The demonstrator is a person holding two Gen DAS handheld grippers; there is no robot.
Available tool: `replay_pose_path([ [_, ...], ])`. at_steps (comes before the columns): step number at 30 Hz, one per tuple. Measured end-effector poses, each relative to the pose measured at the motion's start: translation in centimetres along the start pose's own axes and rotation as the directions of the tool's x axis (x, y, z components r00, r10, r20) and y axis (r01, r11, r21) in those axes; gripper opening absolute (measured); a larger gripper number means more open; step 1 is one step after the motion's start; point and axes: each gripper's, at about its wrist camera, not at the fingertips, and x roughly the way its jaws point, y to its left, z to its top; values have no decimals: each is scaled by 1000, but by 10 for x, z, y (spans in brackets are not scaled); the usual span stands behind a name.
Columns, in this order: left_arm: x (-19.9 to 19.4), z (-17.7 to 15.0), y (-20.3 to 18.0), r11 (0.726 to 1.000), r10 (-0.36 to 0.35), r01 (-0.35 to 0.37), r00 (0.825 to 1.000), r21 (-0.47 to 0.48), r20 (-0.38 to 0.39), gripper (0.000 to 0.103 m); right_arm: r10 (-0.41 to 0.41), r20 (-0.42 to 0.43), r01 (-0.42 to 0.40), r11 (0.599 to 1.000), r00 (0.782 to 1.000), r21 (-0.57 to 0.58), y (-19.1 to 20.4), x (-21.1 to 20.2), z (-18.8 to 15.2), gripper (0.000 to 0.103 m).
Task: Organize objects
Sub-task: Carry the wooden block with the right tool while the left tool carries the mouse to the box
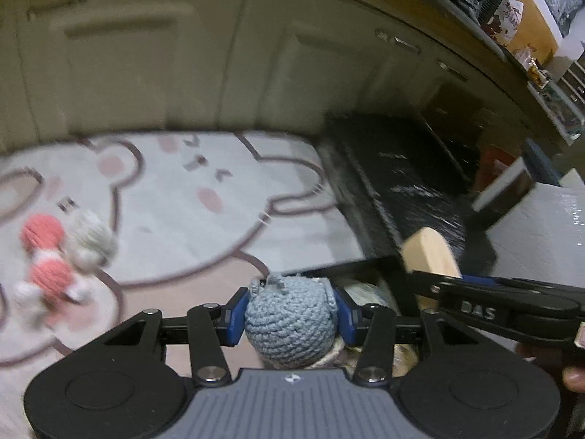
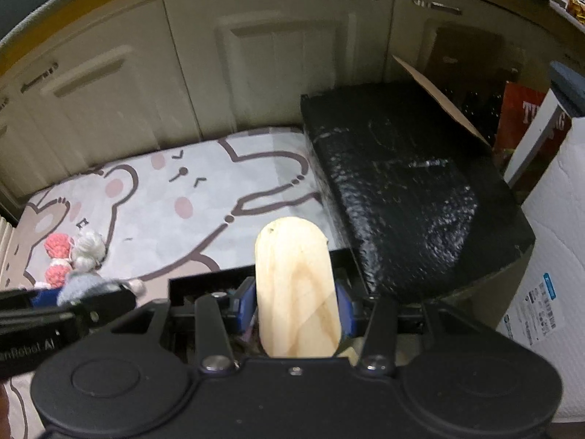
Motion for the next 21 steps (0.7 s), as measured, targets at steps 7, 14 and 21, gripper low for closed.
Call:
replay_pose_path([
  [7, 22, -15, -17, 995, -98, 94, 991, -45, -88, 49, -10, -34, 10, 1000, 999, 17, -16, 8, -5, 46],
  [14, 42, -30, -37, 994, -109, 113, 981, 11, -163, 49, -2, -72, 2, 1000, 997, 3, -25, 18, -10, 46],
  [21, 66, -44, -42, 992, -63, 88, 967, 92, -246, 66, 4, -121, -7, 1000, 993, -29, -25, 31, -17, 46],
])
